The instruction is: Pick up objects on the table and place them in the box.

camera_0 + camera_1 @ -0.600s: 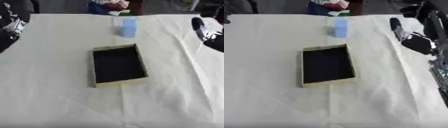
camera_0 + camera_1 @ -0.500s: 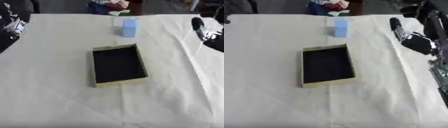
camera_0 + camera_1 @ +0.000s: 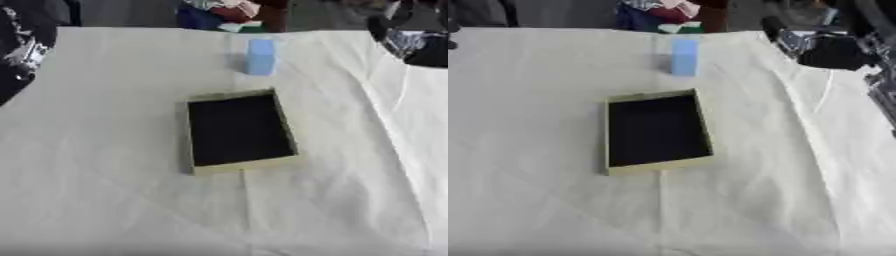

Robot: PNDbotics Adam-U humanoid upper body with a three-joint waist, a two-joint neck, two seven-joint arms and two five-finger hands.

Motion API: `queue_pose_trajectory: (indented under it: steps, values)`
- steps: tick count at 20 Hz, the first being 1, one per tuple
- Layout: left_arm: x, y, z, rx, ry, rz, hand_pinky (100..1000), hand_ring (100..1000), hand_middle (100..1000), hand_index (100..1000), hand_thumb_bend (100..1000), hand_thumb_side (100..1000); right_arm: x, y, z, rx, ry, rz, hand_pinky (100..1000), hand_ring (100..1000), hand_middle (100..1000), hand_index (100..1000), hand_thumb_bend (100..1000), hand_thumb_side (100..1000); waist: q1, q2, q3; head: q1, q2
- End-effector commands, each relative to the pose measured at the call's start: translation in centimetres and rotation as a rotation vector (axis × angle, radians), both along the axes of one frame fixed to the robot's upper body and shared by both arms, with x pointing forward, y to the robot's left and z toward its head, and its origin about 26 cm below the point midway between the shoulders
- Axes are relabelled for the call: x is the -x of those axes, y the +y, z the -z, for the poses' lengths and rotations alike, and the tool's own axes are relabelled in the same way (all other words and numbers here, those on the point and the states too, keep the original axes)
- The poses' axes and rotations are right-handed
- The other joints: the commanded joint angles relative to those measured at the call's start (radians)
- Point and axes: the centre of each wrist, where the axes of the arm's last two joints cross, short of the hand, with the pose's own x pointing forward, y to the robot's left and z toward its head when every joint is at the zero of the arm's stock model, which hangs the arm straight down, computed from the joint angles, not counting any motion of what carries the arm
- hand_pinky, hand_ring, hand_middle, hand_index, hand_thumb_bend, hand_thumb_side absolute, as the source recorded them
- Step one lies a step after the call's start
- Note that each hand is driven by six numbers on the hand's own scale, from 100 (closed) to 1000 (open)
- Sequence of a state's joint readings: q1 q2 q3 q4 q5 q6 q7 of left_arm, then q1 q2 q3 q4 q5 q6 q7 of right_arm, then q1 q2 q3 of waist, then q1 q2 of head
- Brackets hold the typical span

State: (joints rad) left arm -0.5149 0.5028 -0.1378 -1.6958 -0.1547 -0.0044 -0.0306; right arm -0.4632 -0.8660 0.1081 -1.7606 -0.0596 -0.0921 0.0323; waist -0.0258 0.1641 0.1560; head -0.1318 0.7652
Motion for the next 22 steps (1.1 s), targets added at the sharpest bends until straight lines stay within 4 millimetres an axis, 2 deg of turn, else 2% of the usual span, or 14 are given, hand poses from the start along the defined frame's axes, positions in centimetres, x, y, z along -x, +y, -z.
queue_pose_trajectory:
  steps: [1,2,3,7,9,15,17,22]
  values:
    - [0.0,-0.4,-1.3,-0.011,-0.035,0.025,708,787,829,882,309,797,-1.5,-1.6,-1.8,0.071,0.030,0.021,784,782,832,923,343,345,-0.002,-0.010,0.009,-0.013,0.005]
    - [0.0,-0.7,-1.5,-0.011,-0.040,0.036,708,787,829,882,308,797,-2.1,-1.6,-2.2,0.102,0.039,0.016,796,798,846,938,296,325,-0.003,-0.007,0.018,-0.020,0.005]
    - [0.0,-0.9,-1.7,-0.011,-0.045,0.047,709,787,829,882,308,797,-2.8,-1.7,-2.6,0.139,0.048,0.012,801,806,858,945,345,351,-0.004,-0.005,0.026,-0.026,0.005]
    - [-0.1,-2.1,-2.5,-0.014,-0.065,0.091,709,787,830,882,309,798,-5.4,-1.6,-3.5,0.257,0.088,0.004,822,834,885,968,357,356,-0.010,0.004,0.058,-0.053,0.003]
    - [-0.2,-2.8,-3.0,-0.013,-0.079,0.117,709,788,830,882,309,797,-6.6,-1.6,-3.5,0.304,0.106,0.007,832,849,897,972,371,363,-0.015,0.012,0.081,-0.073,-0.011]
    - [-0.2,-4.4,-4.2,-0.008,-0.109,0.173,708,788,830,882,308,797,-9.0,-2.2,-2.8,0.432,0.176,0.042,867,899,928,984,408,331,-0.025,0.030,0.137,-0.117,-0.037]
    - [-0.1,-4.8,-4.4,-0.005,-0.115,0.185,708,788,830,882,309,797,-9.5,-2.7,-2.4,0.469,0.202,0.063,890,931,944,988,433,291,-0.027,0.033,0.151,-0.126,-0.045]
    - [-0.1,-5.3,-4.8,-0.001,-0.124,0.206,708,788,830,882,309,798,-10.2,-4.3,-1.1,0.529,0.266,0.116,903,945,951,992,447,284,-0.027,0.039,0.176,-0.142,-0.060]
